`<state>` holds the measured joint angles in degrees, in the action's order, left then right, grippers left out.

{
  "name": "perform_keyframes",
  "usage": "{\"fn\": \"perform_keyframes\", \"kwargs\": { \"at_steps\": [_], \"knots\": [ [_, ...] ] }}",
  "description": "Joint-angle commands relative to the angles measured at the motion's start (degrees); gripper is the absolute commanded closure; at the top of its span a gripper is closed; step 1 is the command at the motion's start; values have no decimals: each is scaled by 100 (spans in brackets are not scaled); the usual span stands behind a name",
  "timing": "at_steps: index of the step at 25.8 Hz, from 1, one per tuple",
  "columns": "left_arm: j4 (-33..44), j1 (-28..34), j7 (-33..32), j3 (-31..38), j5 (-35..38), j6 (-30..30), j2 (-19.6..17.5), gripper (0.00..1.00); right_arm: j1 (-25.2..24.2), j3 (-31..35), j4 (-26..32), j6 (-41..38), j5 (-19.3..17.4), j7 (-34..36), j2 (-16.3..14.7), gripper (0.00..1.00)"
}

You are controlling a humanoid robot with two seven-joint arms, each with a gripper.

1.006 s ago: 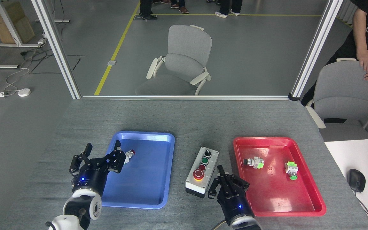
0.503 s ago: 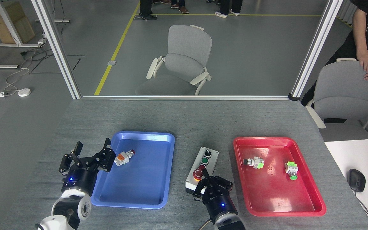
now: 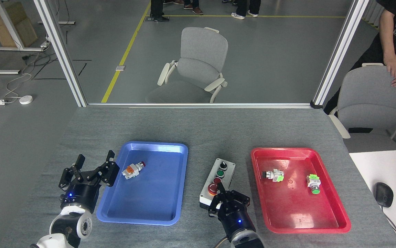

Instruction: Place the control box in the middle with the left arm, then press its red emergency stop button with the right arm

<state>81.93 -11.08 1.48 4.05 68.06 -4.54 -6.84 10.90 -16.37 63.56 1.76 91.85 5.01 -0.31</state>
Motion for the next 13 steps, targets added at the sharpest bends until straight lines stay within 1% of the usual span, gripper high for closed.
{"fn": "perform_keyframes", "kwargs": {
  "at_steps": [1, 2, 3, 4, 6, 7, 9, 10, 11, 13],
  "knots": [
    [-1, 1, 1, -1, 5, 14, 7, 1, -27, 3, 139, 18, 0, 97, -13, 100],
    [-1, 1, 1, -1, 5, 14, 7, 1, -36, 11, 298, 44, 0, 193, -22, 100],
    [-1, 1, 1, 8, 5, 14, 7, 1, -62, 29, 491, 97, -9, 290, -31, 88],
    [-1, 1, 1, 8, 5, 14, -2, 1, -80, 64, 667, 123, -9, 299, -40, 74],
    [-1, -17, 1, 8, 5, 14, -2, 1, -106, 170, 1001, 132, -18, 299, -57, 29],
    [-1, -26, -16, -1, 5, 23, -2, 1, -141, 310, 1159, 123, -27, 299, -92, 19],
    [-1, -26, -60, 8, 5, 23, 7, 1, -291, 618, 1405, 79, -62, 299, -251, 7],
    [-1, -26, -60, 8, 14, 32, 7, 1, -317, 732, 1467, 62, -62, 299, -321, 4],
    [-1, -26, -60, 8, 14, 32, 7, 1, -326, 837, 1484, 53, -79, 290, -374, 3],
    [8, -26, -69, 8, 14, 32, 7, 1, -335, 1075, 1493, 9, -264, 272, -444, 2]
  ]
}}
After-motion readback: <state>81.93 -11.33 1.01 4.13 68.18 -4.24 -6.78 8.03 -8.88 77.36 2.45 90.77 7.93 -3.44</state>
